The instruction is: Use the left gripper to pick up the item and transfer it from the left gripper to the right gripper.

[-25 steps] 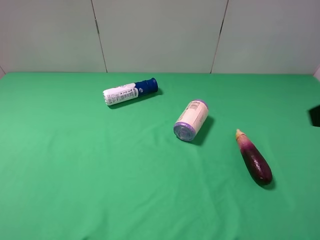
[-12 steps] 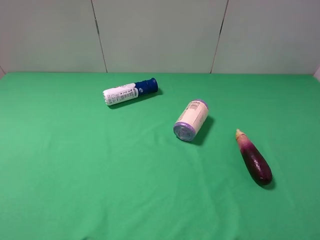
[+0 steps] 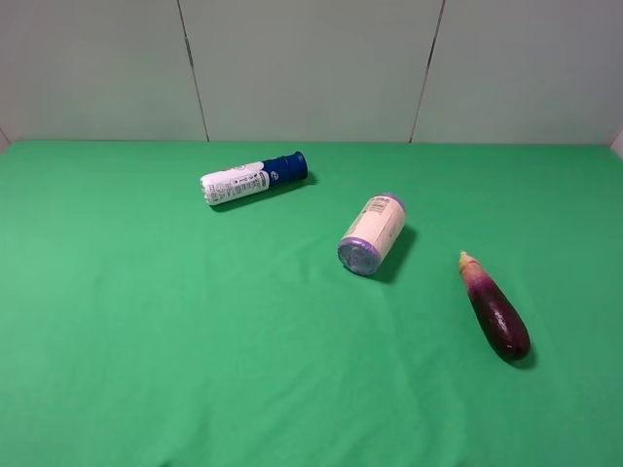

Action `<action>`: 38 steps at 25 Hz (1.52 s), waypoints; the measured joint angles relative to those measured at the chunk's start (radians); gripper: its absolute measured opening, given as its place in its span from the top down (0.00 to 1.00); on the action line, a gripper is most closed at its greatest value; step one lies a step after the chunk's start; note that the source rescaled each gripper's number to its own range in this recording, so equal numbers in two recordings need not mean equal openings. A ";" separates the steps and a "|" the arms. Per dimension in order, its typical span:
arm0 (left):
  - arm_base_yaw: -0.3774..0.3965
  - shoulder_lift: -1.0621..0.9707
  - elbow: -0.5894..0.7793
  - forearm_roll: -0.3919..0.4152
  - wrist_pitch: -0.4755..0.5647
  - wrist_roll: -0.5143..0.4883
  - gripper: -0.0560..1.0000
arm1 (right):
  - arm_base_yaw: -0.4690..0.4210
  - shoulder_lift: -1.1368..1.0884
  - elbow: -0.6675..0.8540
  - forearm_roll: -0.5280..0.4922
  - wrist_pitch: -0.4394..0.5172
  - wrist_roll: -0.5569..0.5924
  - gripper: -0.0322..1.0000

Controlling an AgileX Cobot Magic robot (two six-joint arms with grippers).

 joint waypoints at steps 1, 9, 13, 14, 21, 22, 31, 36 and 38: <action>0.000 0.000 0.000 0.000 0.000 0.000 0.00 | 0.000 0.000 0.013 0.009 -0.004 -0.013 0.00; 0.000 0.000 0.000 0.000 0.000 0.000 0.00 | 0.000 0.000 0.041 0.032 -0.029 -0.043 0.00; 0.000 0.000 0.000 0.000 0.000 0.000 0.00 | 0.000 0.000 0.041 0.032 -0.037 -0.043 0.00; 0.000 0.000 0.000 0.000 0.000 0.000 0.00 | 0.000 0.000 0.041 0.033 -0.039 -0.043 0.00; 0.000 0.000 0.000 0.000 0.001 0.000 0.00 | -0.052 0.000 0.041 0.036 -0.040 -0.044 0.00; 0.000 0.000 0.000 0.000 0.001 0.000 0.00 | -0.084 0.000 0.041 0.036 -0.040 -0.044 0.00; 0.000 0.000 0.000 0.000 0.001 0.000 0.00 | -0.278 0.000 0.041 0.037 -0.043 -0.044 0.00; 0.000 0.000 0.000 0.000 0.001 0.000 0.00 | -0.279 0.000 0.041 0.039 -0.043 -0.044 0.00; 0.000 0.000 0.000 0.000 0.001 0.000 0.00 | -0.279 0.000 0.041 0.039 -0.043 -0.044 0.00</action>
